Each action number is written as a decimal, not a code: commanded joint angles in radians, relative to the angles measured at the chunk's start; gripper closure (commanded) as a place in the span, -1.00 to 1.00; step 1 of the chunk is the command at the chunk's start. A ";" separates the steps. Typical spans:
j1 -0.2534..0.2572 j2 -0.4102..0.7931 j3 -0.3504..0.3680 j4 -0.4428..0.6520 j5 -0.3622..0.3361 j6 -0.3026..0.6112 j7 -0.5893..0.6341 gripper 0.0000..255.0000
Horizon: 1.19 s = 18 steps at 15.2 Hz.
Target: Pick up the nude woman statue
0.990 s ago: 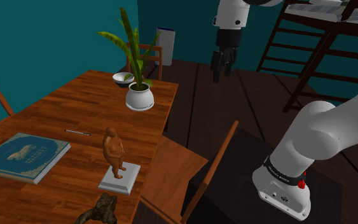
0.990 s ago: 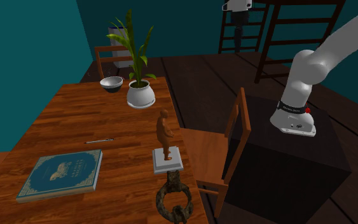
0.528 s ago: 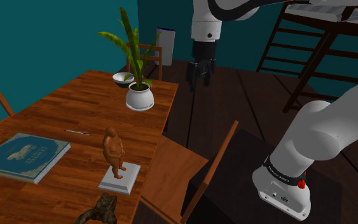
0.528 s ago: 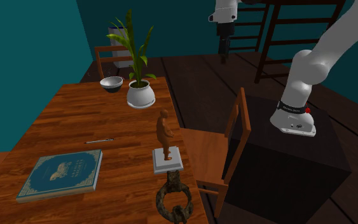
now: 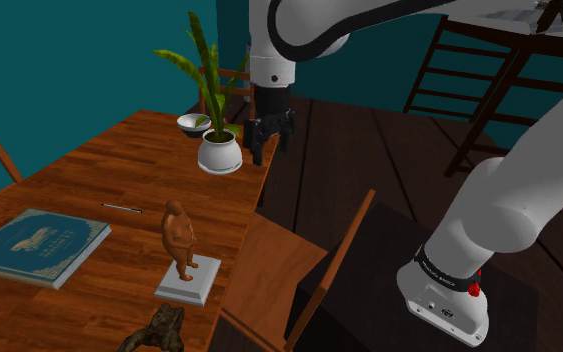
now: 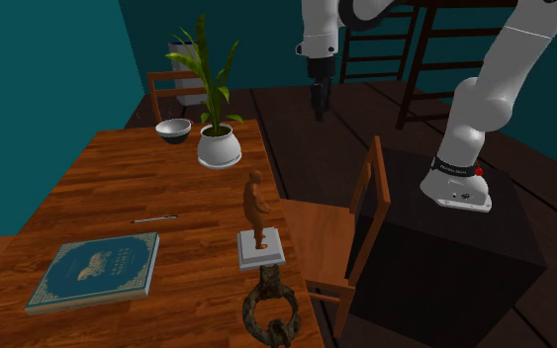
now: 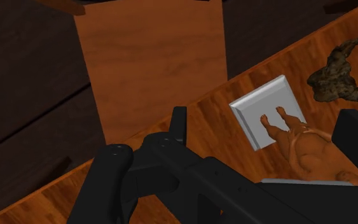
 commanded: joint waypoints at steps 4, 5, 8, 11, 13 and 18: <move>0.025 0.179 0.048 0.122 -0.030 0.062 0.088 -1.00; 0.032 0.216 0.055 0.150 -0.039 0.071 0.106 -1.00; 0.056 0.331 0.072 0.242 -0.073 0.093 0.159 -1.00; 0.088 0.448 0.081 0.348 -0.110 0.104 0.210 -1.00; 0.114 0.527 0.082 0.427 -0.135 0.104 0.241 -1.00; 0.187 0.726 0.073 0.651 -0.190 0.079 0.303 -1.00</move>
